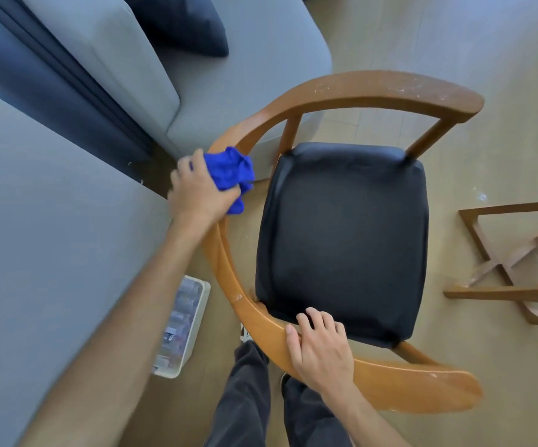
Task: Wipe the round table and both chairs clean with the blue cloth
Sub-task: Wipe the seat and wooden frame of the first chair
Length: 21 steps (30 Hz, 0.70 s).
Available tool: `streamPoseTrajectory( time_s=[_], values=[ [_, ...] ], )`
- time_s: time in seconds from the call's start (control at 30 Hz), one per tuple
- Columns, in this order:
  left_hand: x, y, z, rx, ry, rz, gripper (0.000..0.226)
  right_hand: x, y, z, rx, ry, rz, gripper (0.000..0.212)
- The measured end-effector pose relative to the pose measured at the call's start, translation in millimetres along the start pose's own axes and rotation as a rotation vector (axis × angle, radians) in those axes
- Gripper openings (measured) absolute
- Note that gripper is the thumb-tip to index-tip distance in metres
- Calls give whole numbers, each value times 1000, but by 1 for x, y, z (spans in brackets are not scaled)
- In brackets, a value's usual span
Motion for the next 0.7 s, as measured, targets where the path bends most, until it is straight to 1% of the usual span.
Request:
streamPoseTrajectory(
  time_s=[0.07,0.1,0.17,0.2,0.23,0.27,0.3,0.33,0.37,0.4,0.43,0.47,0.5,0.53,0.6,0.63,0.67,0.7],
  values=[
    [24,-40,12,-188,-124,51,83,-1,2,5,-103,-22,20,47],
    [36,-49,15,-248,-175,79,81,0,1,6,-163,-44,34,49],
    [46,-54,19,-302,-200,104,83,2,-9,11,-292,-176,80,48],
    [45,-52,19,-316,-163,106,87,0,-22,7,-310,-273,94,46],
    [40,-50,17,-321,-75,93,89,-5,-44,-3,-283,-362,96,44],
    [34,-51,13,-320,79,49,88,-15,-72,-20,-205,-450,90,42],
    [24,-54,5,-300,284,-33,82,-28,-103,-42,-103,-534,83,42],
    [12,-58,-3,-253,495,-141,75,-43,-134,-66,19,-593,65,43],
    [-2,-60,-11,-196,658,-254,69,-61,-162,-89,148,-618,29,45],
    [-15,-58,-17,-150,756,-348,62,-80,-186,-108,258,-607,-7,50],
    [-25,-54,-21,-125,802,-410,54,-99,-206,-121,329,-576,-23,56],
    [-33,-49,-22,-112,818,-437,43,-118,-224,-127,347,-536,-21,62],
    [-39,-44,-21,-106,827,-453,32,-136,-238,-126,315,-497,-3,68],
    [-44,-40,-19,-98,855,-484,25,-150,-250,-119,253,-464,34,73],
    [-57,-34,-12,-63,955,-608,25,-170,-263,-98,120,-388,111,79],
    [-65,-32,-9,-39,986,-673,28,-175,-267,-88,81,-329,116,78],
    [-72,-31,-6,-24,982,-713,29,-179,-269,-81,69,-274,97,74],
    [-76,-32,-2,-27,960,-717,30,-179,-273,-77,80,-245,67,69]
  ],
)
Point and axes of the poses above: each hand's wrist, its own y-axis away from the middle knuckle, its own z-axis out of the palm, x = y × z, the point moved 9 cm from there along -y, towards the middle knuckle, and after that the axes turned 11 degrees about x, right-handed, at the moved point
